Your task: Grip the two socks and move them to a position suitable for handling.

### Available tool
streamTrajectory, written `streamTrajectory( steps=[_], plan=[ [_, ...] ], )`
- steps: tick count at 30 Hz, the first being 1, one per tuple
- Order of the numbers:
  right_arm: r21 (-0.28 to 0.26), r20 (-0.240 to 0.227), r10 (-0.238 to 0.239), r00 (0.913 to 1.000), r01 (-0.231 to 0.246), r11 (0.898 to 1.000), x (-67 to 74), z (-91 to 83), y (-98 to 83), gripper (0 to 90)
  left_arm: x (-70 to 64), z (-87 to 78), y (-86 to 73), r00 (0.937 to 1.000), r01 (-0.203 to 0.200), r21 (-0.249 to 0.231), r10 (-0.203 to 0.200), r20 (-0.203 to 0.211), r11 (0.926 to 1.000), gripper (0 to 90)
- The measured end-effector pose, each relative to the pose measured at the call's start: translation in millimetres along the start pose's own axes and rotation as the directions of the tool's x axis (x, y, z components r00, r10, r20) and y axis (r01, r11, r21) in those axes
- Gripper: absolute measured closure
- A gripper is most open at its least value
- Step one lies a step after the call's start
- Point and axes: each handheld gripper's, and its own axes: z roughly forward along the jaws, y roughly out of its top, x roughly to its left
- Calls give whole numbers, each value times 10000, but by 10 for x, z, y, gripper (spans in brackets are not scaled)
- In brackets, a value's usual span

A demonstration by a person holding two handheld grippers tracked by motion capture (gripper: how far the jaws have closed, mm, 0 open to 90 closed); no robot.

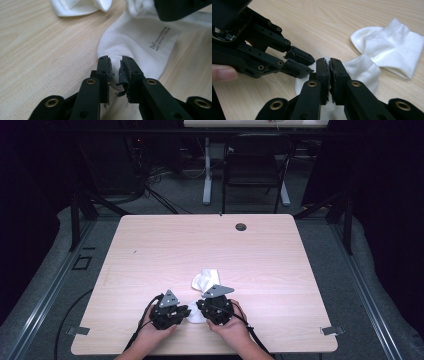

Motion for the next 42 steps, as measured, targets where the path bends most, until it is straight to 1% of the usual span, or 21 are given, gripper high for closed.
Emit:
streamTrajectory(
  steps=[3,4,5,7,8,11,12,15,18,23,25,28,34,36,37,38,39,40,41,42],
  plan=[
    [-149,29,49,10000,-49,9999,-13,-27,2,861,2,1,-2,10000,22,1,-22,82,10000,821],
    [-125,90,19,10000,-18,9999,-39,-74,2,861,1,0,-1,9999,-5,17,5,124,10000,833],
    [-125,90,19,10000,-18,9999,-39,-74,2,861,1,0,-1,9999,-5,17,5,124,10000,840],
    [-264,170,108,9998,-104,9996,-82,-136,-14,861,2,-3,-1,9999,-9,27,8,128,10000,852],
    [-166,193,96,9998,-92,9998,-102,-168,-17,861,4,-4,-1,9999,3,30,-3,118,10000,858],
    [-243,275,149,9995,-142,9996,-137,-212,-34,861,10,-7,-1,10000,20,27,-20,93,10000,866],
    [-333,274,256,9993,-247,9991,-150,-229,-45,861,12,-7,-2,10000,46,8,-46,77,10000,866],
    [-376,382,404,9985,-389,9985,-210,-302,-75,861,25,-17,-1,9999,128,63,-128,80,9999,872],
    [-366,429,392,9983,-376,9986,-250,-346,-100,861,40,-33,-3,9997,224,53,-224,-35,9997,875],
    [-357,486,455,9978,-438,9984,-295,-395,-150,861,65,-51,-7,9994,350,91,-349,-59,9993,876],
    [-231,462,437,9980,-426,9988,-325,-417,-174,861,73,-58,-13,9990,425,59,-424,-106,9991,877],
    [-175,559,512,9971,-503,9986,-370,-447,-224,866,95,-89,-17,9982,588,128,-587,-106,9982,877],
    [75,626,589,9963,-594,9982,-444,-448,-302,873,116,-114,-26,9974,706,196,-703,-178,9973,877],
    [284,743,729,9946,-752,9968,-465,-429,-364,880,133,-132,-32,9967,789,220,-784,-199,9966,877],
    [284,743,729,9946,-752,9968,-465,-429,-364,880,133,-132,-32,9967,789,220,-784,-199,9966,877],
    [533,780,826,9935,-869,9948,-486,-416,-394,888,142,-140,-37,9969,755,258,-750,-233,9968,877],
    [655,834,788,9934,-844,9943,-496,-416,-401,892,142,-140,-37,9969,755,258,-750,-233,9968,877],
    [678,848,885,9925,-944,9932,-506,-407,-412,897,144,-139,-42,9967,778,264,-772,-244,9966,877],
    [678,848,885,9925,-944,9932,-506,-407,-412,897,144,-139,-42,9967,778,264,-772,-244,9966,877],
    [822,890,873,9922,-947,9921,-528,-407,-423,900,143,-136,-46,9964,809,241,-802,-273,9964,877]
  ],
)
